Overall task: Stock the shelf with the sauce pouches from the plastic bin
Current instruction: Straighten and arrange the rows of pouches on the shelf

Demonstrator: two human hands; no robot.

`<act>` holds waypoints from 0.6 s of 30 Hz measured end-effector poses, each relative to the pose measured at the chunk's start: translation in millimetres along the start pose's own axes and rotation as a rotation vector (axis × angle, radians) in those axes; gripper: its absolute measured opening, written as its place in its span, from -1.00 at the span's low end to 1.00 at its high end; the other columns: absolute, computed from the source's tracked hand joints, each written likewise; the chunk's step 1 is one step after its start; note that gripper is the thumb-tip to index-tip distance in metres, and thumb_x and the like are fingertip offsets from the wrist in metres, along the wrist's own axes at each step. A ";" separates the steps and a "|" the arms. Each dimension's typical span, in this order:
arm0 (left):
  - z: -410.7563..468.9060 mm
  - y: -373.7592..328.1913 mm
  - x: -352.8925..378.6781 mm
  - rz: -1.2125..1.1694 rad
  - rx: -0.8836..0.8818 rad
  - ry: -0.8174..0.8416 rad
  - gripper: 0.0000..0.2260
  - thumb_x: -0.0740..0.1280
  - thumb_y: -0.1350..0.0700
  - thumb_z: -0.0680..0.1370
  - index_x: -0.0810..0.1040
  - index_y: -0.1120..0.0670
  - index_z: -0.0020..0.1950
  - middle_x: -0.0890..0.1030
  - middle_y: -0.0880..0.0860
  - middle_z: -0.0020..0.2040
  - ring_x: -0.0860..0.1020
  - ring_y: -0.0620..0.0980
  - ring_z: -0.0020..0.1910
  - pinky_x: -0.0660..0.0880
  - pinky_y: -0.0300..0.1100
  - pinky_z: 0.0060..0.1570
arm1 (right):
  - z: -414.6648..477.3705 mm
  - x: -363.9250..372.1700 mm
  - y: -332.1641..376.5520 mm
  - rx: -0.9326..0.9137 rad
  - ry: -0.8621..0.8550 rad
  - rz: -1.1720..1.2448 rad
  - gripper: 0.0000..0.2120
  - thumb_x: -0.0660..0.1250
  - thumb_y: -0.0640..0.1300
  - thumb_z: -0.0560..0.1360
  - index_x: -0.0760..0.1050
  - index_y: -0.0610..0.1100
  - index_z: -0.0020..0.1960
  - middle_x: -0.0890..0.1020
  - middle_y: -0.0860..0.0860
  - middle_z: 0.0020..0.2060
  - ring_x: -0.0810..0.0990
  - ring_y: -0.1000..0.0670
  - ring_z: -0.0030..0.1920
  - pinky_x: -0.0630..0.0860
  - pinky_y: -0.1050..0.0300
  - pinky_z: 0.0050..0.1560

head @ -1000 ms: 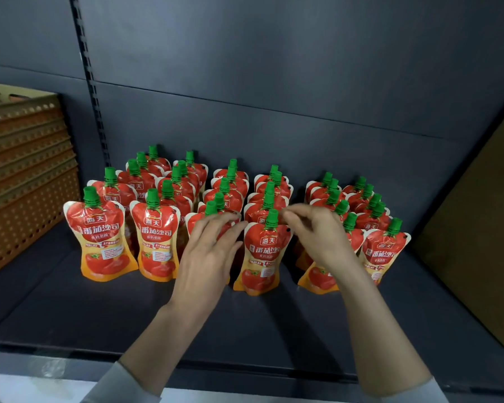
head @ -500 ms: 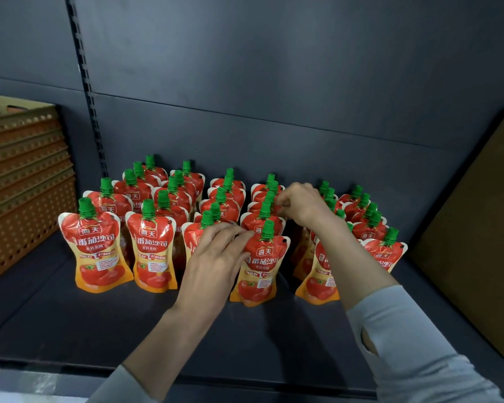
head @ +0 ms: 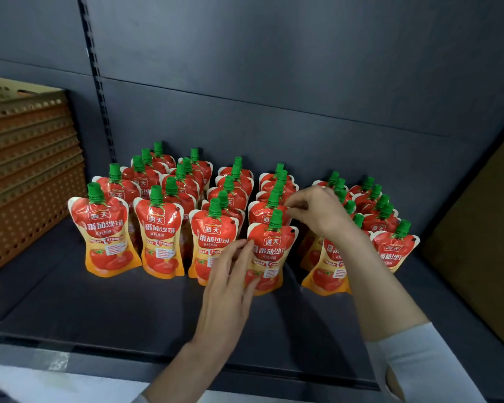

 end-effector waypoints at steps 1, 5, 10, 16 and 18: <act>-8.4 1.2 5.9 -0.010 -0.024 0.010 -0.33 0.46 0.17 0.45 0.25 0.05 0.50 0.37 0.05 0.40 0.33 -0.07 0.40 0.37 -0.16 0.33 | 0.6 1.4 -1.2 0.004 -0.020 -0.019 -0.87 0.46 -0.19 0.49 0.71 -0.09 0.02 0.73 0.02 -0.02 0.65 0.02 0.02 0.58 0.04 0.15; -25.7 5.4 20.0 -0.012 -0.102 0.047 -0.28 0.47 0.14 0.44 0.20 0.08 0.51 0.35 0.08 0.45 0.27 -0.07 0.44 0.28 -0.16 0.35 | 0.0 3.9 -3.9 -0.004 -0.056 -0.070 -0.84 0.44 -0.21 0.51 0.70 -0.10 0.08 0.72 -0.01 0.03 0.65 -0.04 0.08 0.57 -0.04 0.19; -26.5 4.5 6.6 -0.011 -0.097 -0.056 -0.38 0.40 0.15 0.48 0.25 0.07 0.50 0.34 0.10 0.42 0.31 0.00 0.43 0.29 -0.16 0.39 | -37.3 12.6 8.1 -0.096 -0.521 0.021 -0.75 0.34 -0.23 0.57 0.60 -0.13 0.24 0.67 -0.04 0.09 0.62 -0.04 0.08 0.51 0.13 0.10; -26.1 32.3 -7.8 0.032 -0.277 -0.184 -0.35 0.46 0.23 0.45 0.26 0.19 0.48 0.33 0.21 0.40 0.30 0.14 0.44 0.41 0.06 0.32 | -123.9 100.8 18.2 0.128 -0.563 0.336 -0.49 0.34 0.06 0.57 0.31 -0.08 0.43 0.52 0.05 0.18 0.56 0.08 0.03 0.57 0.05 0.01; -22.0 39.3 -6.5 0.066 -0.298 -0.155 -0.32 0.46 0.22 0.45 0.23 0.18 0.50 0.33 0.21 0.41 0.30 0.15 0.44 0.42 0.09 0.32 | -128.4 125.4 17.2 0.211 -0.419 0.332 -0.30 0.43 0.11 0.50 0.18 -0.03 0.51 0.47 0.03 0.30 0.56 0.01 0.17 0.58 -0.03 0.12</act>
Point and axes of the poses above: each hand's wrist, its own z-axis towards the middle knuckle, its own x-axis out of the palm, y = z × x, the point moved 1 cm from there along z, towards the middle knuckle
